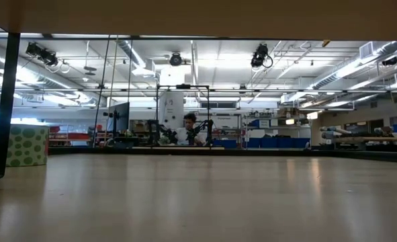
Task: Pick and place cans onto a shelf
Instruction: Put the orange canned corn on the shelf
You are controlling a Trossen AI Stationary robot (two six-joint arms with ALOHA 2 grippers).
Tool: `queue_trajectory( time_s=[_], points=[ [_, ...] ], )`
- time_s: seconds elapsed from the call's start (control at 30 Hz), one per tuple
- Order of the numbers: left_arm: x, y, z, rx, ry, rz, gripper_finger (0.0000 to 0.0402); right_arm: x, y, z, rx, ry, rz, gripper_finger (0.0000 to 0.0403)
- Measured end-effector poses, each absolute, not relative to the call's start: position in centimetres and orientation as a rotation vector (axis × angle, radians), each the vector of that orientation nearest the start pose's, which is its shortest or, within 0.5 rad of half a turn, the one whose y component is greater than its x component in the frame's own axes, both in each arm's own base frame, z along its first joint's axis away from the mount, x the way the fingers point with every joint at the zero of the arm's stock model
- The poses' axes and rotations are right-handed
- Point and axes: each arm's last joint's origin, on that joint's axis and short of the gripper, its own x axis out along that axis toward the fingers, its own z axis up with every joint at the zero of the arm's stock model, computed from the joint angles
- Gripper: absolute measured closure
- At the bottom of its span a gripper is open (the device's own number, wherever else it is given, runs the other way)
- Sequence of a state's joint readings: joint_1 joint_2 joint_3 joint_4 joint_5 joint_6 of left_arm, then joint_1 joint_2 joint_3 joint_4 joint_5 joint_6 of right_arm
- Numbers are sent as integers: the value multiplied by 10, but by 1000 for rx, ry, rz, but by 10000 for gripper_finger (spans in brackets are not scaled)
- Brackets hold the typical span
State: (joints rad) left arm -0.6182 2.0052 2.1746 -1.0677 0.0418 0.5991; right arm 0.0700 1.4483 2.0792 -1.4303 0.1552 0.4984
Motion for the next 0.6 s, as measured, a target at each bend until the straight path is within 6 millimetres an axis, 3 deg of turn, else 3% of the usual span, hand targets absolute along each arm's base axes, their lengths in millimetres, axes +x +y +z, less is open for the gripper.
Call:
queue_trajectory(
  time_s=[0.6],
  points=[
    [349, -247, 372, 828, 599, -837, 44, 217, 11, 489, 392, 762, -252, 57]
  ],
)
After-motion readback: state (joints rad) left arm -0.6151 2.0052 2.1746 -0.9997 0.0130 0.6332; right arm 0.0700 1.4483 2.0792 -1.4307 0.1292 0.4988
